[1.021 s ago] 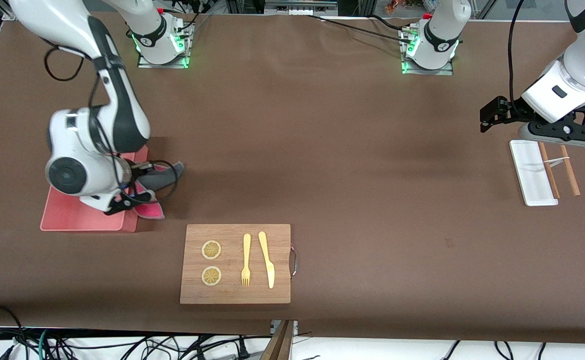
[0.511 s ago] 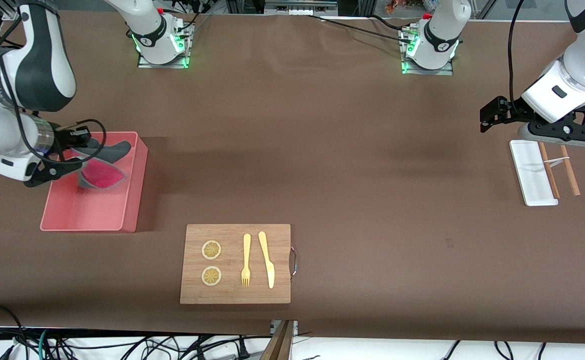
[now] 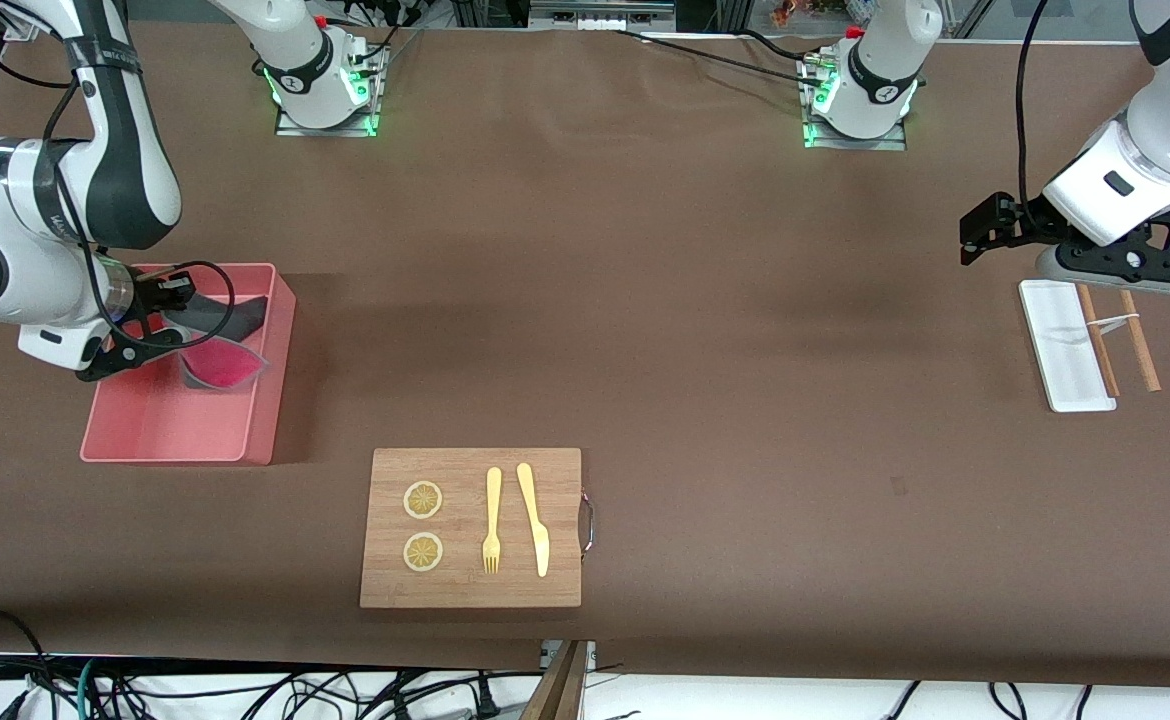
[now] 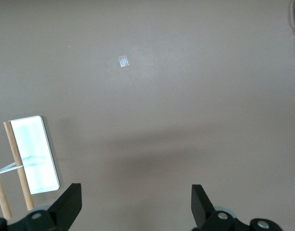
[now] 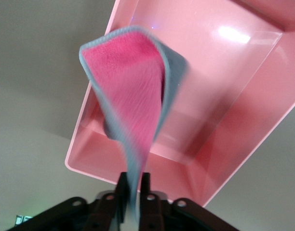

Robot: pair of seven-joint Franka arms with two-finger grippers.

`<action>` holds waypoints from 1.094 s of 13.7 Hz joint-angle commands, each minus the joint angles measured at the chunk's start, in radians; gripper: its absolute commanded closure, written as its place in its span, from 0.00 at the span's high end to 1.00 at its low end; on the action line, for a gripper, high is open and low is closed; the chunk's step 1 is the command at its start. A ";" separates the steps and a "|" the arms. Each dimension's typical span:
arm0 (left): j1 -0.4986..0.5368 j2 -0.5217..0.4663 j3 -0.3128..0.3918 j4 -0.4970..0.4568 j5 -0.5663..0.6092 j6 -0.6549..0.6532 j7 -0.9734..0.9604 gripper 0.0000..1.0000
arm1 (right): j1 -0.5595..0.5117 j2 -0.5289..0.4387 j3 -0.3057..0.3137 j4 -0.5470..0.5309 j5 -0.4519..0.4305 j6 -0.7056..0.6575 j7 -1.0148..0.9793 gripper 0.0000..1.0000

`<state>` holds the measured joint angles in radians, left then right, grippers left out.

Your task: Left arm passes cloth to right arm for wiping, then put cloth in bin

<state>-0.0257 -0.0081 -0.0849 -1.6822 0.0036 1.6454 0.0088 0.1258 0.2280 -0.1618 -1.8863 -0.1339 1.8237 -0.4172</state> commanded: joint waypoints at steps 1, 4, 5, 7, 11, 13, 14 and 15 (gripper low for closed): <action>0.007 -0.023 -0.007 -0.016 0.026 -0.006 0.019 1.00 | -0.011 -0.051 0.001 -0.010 0.032 0.008 -0.009 1.00; 0.007 -0.023 -0.009 -0.016 0.026 -0.006 0.020 1.00 | -0.009 -0.149 0.007 -0.007 0.051 -0.003 0.020 1.00; 0.007 -0.024 -0.007 -0.016 0.026 -0.007 0.020 1.00 | -0.009 -0.185 0.016 0.007 0.062 -0.009 0.069 1.00; 0.007 -0.023 -0.007 -0.016 0.026 -0.007 0.020 1.00 | -0.011 -0.226 0.051 0.064 0.114 -0.110 0.158 1.00; 0.007 -0.023 -0.009 -0.014 0.026 -0.007 0.020 1.00 | -0.011 -0.260 0.077 0.194 0.171 -0.289 0.297 1.00; 0.006 -0.023 -0.009 -0.014 0.026 -0.007 0.020 1.00 | -0.011 -0.262 0.100 0.261 0.169 -0.368 0.385 1.00; 0.006 -0.024 -0.009 -0.014 0.026 -0.007 0.020 1.00 | -0.011 -0.262 0.102 0.268 0.168 -0.368 0.373 1.00; 0.006 -0.024 -0.009 -0.014 0.026 -0.007 0.020 1.00 | -0.011 -0.262 0.102 0.268 0.168 -0.363 0.374 1.00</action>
<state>-0.0257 -0.0081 -0.0861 -1.6822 0.0036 1.6451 0.0089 0.1236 -0.0440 -0.0688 -1.6476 0.0230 1.4847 -0.0669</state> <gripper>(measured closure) 0.000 0.000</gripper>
